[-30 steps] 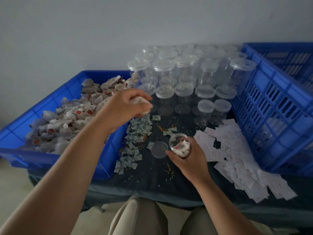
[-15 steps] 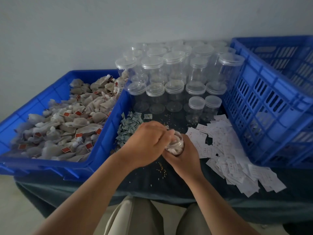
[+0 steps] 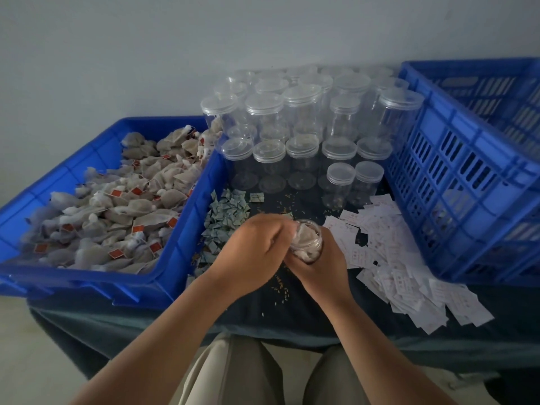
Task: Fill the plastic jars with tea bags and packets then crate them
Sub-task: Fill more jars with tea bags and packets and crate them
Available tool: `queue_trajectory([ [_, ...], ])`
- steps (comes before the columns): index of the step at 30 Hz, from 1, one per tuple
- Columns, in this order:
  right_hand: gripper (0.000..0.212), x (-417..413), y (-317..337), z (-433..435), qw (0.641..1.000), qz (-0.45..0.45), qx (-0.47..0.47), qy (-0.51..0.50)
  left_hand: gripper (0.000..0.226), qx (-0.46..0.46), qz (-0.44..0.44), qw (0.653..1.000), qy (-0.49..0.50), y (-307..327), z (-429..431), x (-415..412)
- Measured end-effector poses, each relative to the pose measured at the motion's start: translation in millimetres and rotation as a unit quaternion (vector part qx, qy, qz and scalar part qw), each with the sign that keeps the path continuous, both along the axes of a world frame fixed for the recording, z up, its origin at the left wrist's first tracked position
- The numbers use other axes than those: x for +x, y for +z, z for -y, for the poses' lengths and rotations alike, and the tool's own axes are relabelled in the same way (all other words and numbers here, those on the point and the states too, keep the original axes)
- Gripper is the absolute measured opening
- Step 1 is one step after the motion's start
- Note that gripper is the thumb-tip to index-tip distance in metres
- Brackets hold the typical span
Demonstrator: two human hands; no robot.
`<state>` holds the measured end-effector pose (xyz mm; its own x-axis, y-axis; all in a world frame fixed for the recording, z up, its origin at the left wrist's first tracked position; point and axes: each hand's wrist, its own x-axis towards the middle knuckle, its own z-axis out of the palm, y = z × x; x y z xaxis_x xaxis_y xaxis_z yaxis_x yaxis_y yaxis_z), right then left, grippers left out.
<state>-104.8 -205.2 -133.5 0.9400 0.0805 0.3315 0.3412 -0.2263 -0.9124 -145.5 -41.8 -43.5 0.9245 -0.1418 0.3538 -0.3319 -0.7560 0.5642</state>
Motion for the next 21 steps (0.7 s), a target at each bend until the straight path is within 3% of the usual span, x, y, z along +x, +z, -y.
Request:
queue_trajectory([
  [4, 0.045, 0.5, -1.4, -0.4, 1.0, 0.0, -0.018, 0.005, 0.052, 0.167, 0.019, 0.985, -0.023, 1.3, 3.8, -4.1],
  [6, 0.045, -0.4, -1.8, -2.0, 0.999, -0.006, -0.038, 0.023, 0.053, 0.183, 0.019, 0.983, -0.024, 1.0, 8.9, -6.3],
  [11, 0.043, 0.4, 0.5, -0.3, 1.0, 0.003, -0.006, 0.007, 0.049, 0.015, -0.059, 0.997, -0.037, 5.0, 7.0, -3.6],
  [14, 0.044, -1.0, 3.1, -1.0, 1.0, 0.013, -0.004, 0.002, 0.027, -0.132, 0.003, 0.983, 0.127, 4.9, -19.8, 16.7],
  [15, 0.045, -1.3, 3.3, -1.4, 1.0, 0.013, -0.007, 0.006, 0.022, -0.131, -0.001, 0.973, 0.189, 2.1, -34.3, 24.3],
  [17, 0.045, -1.2, 3.5, -1.2, 1.0, 0.018, -0.012, 0.011, 0.023, 0.033, -0.104, 0.966, 0.236, -11.5, -63.4, 35.9],
  [19, 0.044, 0.0, 3.5, -0.4, 1.0, 0.022, -0.011, 0.01, 0.011, 0.202, -0.194, 0.935, 0.217, -36.1, -80.4, 41.0],
  [20, 0.044, 0.3, 3.3, -0.7, 1.0, 0.022, -0.012, 0.01, 0.006, 0.233, -0.196, 0.929, 0.211, -46.7, -83.9, 39.8],
  [21, 0.044, 0.3, 2.8, -1.0, 1.0, 0.022, -0.013, 0.008, 0.018, 0.236, -0.171, 0.931, 0.22, -56.5, -85.6, 37.9],
])
